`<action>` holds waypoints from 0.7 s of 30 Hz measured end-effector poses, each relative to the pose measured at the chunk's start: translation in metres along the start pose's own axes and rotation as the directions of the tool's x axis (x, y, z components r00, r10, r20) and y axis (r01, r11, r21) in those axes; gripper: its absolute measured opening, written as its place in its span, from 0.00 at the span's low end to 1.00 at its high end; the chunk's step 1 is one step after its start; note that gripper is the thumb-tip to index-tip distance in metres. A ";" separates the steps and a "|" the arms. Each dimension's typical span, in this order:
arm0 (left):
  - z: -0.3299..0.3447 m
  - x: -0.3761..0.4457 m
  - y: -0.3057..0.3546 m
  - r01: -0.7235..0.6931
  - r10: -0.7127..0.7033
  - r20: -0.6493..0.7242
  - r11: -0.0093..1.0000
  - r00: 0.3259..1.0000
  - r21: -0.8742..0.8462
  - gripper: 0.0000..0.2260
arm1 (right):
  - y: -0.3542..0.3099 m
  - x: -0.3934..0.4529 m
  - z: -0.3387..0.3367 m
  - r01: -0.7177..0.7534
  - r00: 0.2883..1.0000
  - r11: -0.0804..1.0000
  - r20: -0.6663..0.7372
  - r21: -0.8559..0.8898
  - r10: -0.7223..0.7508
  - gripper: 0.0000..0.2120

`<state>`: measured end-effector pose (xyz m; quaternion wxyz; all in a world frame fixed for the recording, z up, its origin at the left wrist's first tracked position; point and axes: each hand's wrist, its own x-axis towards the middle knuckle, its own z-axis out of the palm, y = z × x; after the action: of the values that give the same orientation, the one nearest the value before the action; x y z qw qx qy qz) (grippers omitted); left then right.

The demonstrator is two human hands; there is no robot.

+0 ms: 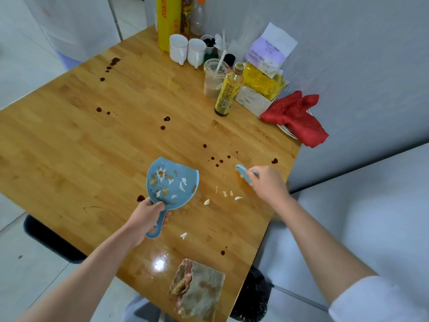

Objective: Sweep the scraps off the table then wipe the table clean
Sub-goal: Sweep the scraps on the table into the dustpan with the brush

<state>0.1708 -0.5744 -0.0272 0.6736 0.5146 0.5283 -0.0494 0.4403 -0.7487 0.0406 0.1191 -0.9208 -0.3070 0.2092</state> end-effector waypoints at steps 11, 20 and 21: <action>-0.020 -0.033 -0.018 0.008 -0.011 -0.073 0.999 0.997 -0.049 0.08 | -0.013 -0.017 -0.005 0.009 0.999 0.998 -0.032 0.070 -0.007 0.15; -0.056 -0.045 -0.054 0.031 -0.031 -0.008 0.999 0.999 0.040 0.08 | -0.064 -0.054 0.031 0.213 0.961 0.977 0.175 0.023 -0.214 0.11; -0.063 -0.048 -0.058 0.027 -0.027 0.003 0.998 1.000 0.056 0.08 | -0.060 -0.055 0.025 0.197 0.969 0.980 0.146 0.030 -0.199 0.10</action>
<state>0.0725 -0.5773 -0.0223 0.6590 0.5261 0.5324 -0.0743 0.3579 -0.7334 0.0572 0.1234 -0.8665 -0.4037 0.2663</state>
